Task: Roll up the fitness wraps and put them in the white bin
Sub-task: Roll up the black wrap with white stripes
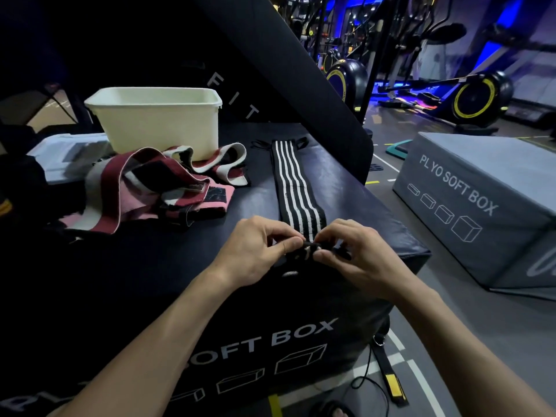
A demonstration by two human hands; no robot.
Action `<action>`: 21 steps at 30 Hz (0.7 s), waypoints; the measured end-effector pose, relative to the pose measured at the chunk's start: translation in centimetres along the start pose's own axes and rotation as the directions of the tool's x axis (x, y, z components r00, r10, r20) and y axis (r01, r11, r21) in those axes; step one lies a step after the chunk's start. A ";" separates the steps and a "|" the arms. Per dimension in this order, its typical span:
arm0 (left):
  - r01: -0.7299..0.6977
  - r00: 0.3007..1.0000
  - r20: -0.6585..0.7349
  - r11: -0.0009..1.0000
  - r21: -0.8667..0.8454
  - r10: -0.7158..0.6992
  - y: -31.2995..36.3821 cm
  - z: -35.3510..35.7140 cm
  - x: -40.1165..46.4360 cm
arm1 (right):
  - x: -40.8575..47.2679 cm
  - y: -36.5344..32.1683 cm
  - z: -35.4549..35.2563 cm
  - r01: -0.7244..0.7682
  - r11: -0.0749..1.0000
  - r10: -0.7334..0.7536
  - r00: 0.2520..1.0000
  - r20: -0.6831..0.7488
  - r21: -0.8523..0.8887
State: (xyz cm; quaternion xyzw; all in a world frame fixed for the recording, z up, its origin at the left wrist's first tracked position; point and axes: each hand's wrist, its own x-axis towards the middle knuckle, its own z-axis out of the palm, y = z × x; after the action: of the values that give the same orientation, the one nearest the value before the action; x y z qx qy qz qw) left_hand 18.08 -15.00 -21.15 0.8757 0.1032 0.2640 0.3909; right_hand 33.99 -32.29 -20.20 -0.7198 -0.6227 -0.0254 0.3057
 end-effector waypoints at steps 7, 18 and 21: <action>-0.010 1.000 0.022 0.999 0.035 0.009 0.0 -0.1 0.6 | 0.3 0.3 0.4 -0.055 0.998 0.055 0.997 0.058 -0.015; -0.280 0.819 0.571 0.907 0.315 0.055 -1.8 0.0 6.1 | 0.0 0.1 0.8 -0.018 1.000 0.019 0.997 0.079 -0.014; -0.372 0.782 0.622 0.829 0.418 0.037 -3.3 -0.1 7.6 | 0.1 -0.3 0.8 -0.016 1.000 0.017 0.997 0.081 -0.014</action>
State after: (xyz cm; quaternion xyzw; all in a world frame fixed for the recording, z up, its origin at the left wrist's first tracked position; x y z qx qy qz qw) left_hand 24.47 -9.79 -20.67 0.9912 -0.0559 -0.0165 0.1192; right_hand 33.48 -31.83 -20.76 -0.7275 -0.6283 0.0021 0.2758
